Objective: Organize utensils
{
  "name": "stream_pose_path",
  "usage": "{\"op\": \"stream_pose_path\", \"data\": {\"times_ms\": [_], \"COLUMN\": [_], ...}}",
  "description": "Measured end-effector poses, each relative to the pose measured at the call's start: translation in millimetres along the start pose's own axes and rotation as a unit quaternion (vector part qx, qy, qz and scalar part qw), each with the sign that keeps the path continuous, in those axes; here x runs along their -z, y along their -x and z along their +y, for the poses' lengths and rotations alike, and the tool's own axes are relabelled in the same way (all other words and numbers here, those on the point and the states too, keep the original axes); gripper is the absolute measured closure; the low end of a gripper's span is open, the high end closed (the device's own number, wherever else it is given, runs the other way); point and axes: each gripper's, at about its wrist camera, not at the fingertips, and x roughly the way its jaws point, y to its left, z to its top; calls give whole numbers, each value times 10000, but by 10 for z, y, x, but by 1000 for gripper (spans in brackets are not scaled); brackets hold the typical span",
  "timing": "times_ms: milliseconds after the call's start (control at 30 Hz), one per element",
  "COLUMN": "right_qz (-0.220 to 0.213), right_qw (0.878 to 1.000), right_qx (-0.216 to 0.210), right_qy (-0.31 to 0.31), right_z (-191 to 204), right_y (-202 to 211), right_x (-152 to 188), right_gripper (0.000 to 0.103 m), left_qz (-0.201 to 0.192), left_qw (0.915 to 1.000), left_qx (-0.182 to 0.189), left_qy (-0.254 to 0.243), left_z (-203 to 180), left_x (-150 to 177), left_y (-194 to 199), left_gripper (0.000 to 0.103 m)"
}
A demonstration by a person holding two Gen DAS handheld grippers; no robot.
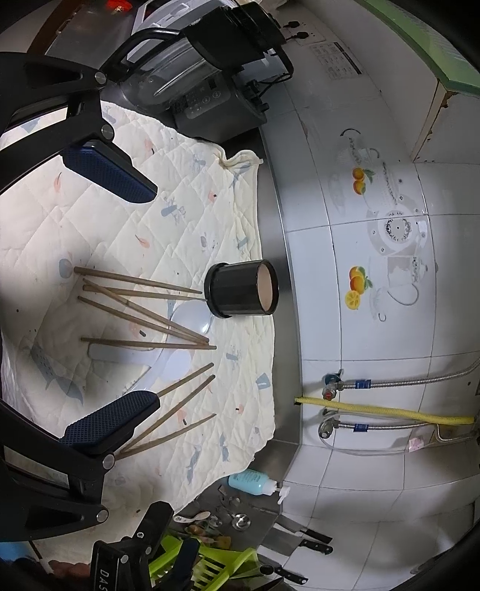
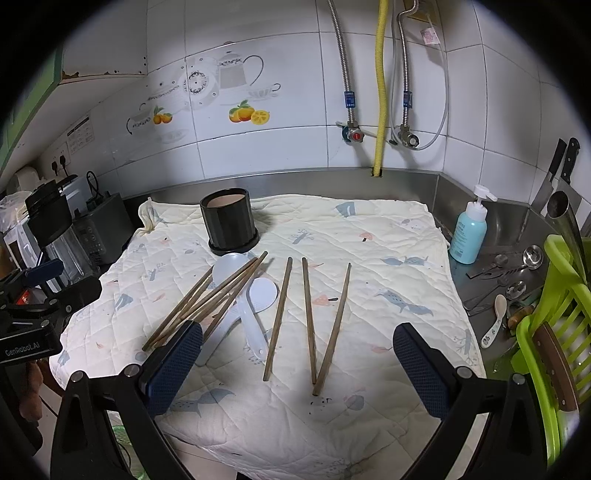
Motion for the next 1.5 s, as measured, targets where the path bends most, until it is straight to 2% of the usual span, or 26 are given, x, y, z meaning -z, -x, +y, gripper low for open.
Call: {"op": "stream_pose_path", "data": {"times_ms": [733, 1500], "right_qz": [53, 133], "right_qw": [10000, 9998], "right_qx": [-57, -112], "right_qy": [-9, -32], "right_z": [10, -9], "right_y": [-63, -108], "right_x": [2, 42], "right_gripper": [0, 0], "left_qz": [129, 156], "left_qw": [9998, 9996], "left_qx": [72, -51], "left_qy": [132, 219], "left_z": [35, 81], "left_x": [-30, -39], "left_y": [-87, -162], "left_gripper": [0, 0]}}
